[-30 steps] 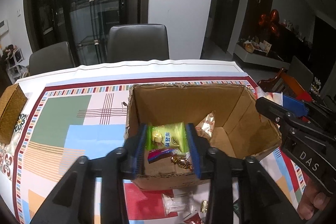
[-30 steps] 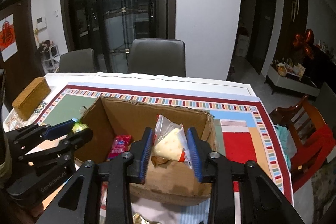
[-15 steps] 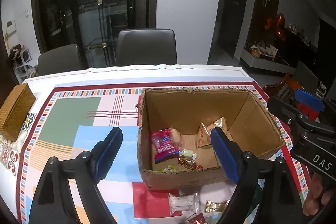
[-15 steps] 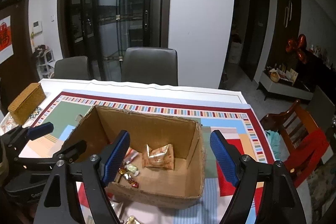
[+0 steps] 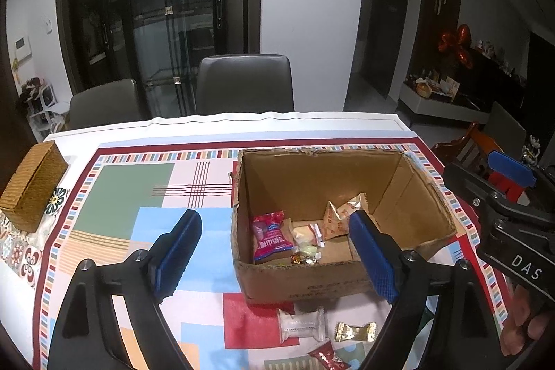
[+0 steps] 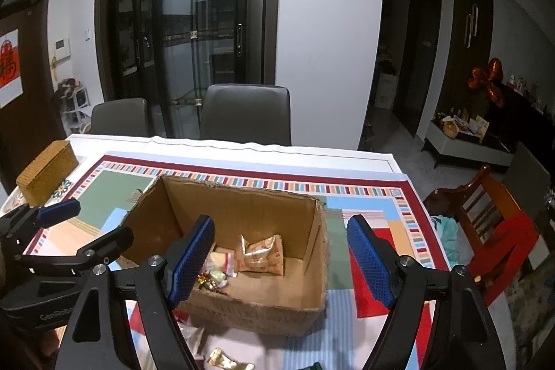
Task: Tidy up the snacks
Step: 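Move both tools back toward the remaining snacks on the table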
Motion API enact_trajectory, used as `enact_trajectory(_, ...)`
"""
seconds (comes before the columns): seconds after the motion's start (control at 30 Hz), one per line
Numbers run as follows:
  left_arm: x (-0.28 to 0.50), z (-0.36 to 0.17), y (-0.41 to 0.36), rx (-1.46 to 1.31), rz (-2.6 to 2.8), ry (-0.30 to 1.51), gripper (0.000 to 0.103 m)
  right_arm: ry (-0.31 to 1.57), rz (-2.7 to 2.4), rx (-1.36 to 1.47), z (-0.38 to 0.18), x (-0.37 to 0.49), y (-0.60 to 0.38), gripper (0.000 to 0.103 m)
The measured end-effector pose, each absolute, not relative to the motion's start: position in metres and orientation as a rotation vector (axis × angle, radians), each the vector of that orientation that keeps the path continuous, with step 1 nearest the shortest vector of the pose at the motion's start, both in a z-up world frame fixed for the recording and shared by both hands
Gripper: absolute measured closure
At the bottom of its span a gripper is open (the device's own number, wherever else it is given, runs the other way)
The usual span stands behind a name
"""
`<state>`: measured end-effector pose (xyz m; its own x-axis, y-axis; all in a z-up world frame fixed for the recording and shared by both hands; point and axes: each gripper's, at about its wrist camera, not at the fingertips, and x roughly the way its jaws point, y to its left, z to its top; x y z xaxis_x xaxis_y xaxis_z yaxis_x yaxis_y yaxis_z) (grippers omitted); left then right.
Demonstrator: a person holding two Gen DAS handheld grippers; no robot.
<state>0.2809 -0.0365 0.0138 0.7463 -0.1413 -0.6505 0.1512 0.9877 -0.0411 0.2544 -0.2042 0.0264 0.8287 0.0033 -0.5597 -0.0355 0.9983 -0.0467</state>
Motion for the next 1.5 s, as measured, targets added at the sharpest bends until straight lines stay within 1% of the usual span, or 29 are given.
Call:
enact_trajectory(0.73,0.237,0.011,-0.049,-0.001,-0.132,0.724,0.016,0.593,0.034,-0.089,0.024,0.218,-0.215,0.024)
enact_trajectory(0.97,0.224,0.007,-0.055,0.004,-0.132,0.734,0.016,0.621,0.046,-0.092,0.018,0.209,-0.221,0.024)
enact_trajectory(1.07,0.219,0.004,-0.059,0.009,-0.131,0.742,0.014,0.638,0.049,-0.108,0.014,0.204,-0.224,0.023)
enact_trajectory(1.13,0.216,0.002,-0.062,0.014,-0.13,0.749,0.013,0.655,0.049,-0.114,0.01,0.201,-0.225,0.014)
enact_trajectory(1.23,0.21,-0.004,-0.065,0.025,-0.126,0.76,0.011,0.674,0.046,-0.114,0.004,0.196,-0.228,0.011)
enact_trajectory(1.5,0.2,-0.025,-0.072,0.043,-0.122,0.805,0.008,0.747,0.04,-0.142,-0.019,0.188,-0.234,0.01)
